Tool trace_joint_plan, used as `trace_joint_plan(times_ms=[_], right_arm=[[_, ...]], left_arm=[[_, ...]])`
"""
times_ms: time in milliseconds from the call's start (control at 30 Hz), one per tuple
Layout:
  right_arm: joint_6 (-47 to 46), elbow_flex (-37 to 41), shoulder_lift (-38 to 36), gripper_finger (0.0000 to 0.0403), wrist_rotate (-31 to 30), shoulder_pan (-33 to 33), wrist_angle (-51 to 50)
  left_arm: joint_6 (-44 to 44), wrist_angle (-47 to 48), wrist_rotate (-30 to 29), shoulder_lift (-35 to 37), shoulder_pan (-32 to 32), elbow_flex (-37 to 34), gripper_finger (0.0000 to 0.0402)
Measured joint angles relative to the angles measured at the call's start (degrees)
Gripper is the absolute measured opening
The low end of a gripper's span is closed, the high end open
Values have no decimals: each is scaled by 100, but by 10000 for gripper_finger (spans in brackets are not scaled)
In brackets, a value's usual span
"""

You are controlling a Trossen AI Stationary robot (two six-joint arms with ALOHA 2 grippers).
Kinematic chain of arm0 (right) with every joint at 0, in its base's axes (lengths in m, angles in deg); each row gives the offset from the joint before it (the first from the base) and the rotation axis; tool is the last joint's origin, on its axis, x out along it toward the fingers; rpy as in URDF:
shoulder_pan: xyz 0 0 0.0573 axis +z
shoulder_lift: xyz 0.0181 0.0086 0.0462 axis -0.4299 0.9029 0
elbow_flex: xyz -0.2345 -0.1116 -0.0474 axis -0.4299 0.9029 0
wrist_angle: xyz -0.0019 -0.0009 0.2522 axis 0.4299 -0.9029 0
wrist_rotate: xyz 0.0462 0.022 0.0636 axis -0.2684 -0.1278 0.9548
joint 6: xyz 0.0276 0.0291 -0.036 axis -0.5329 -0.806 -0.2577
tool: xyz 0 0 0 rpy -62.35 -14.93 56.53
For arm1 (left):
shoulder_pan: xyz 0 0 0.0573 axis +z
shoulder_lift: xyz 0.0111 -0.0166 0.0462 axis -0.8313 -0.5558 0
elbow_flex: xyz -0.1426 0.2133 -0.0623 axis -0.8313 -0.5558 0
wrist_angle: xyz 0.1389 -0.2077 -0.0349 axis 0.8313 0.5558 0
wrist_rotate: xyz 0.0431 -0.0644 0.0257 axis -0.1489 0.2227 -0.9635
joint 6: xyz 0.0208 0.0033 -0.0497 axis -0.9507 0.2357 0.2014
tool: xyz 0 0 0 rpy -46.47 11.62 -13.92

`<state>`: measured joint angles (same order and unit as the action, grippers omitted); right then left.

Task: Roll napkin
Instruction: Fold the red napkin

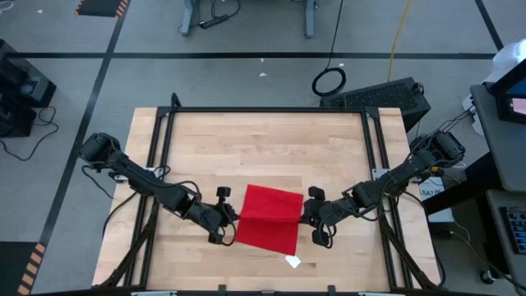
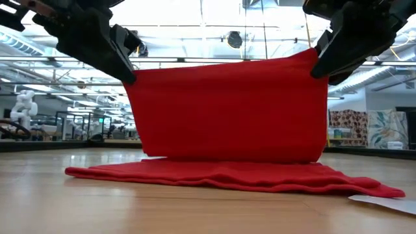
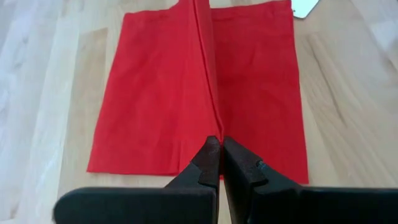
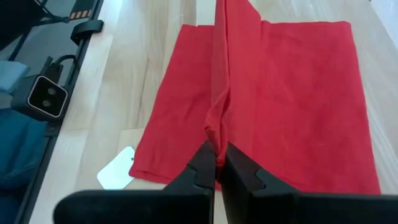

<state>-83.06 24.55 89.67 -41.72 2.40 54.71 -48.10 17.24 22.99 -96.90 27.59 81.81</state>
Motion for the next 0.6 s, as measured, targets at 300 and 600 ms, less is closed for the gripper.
trace_joint_plan(times_ms=[300, 600], right_arm=[[-3, 2, 0, 4, -1, 0, 20], [-4, 2, 0, 4, 0, 0, 25]], left_arm=[[-90, 67, -300, 0, 0, 0, 11], [-157, 156, -490, 0, -2, 0, 11]])
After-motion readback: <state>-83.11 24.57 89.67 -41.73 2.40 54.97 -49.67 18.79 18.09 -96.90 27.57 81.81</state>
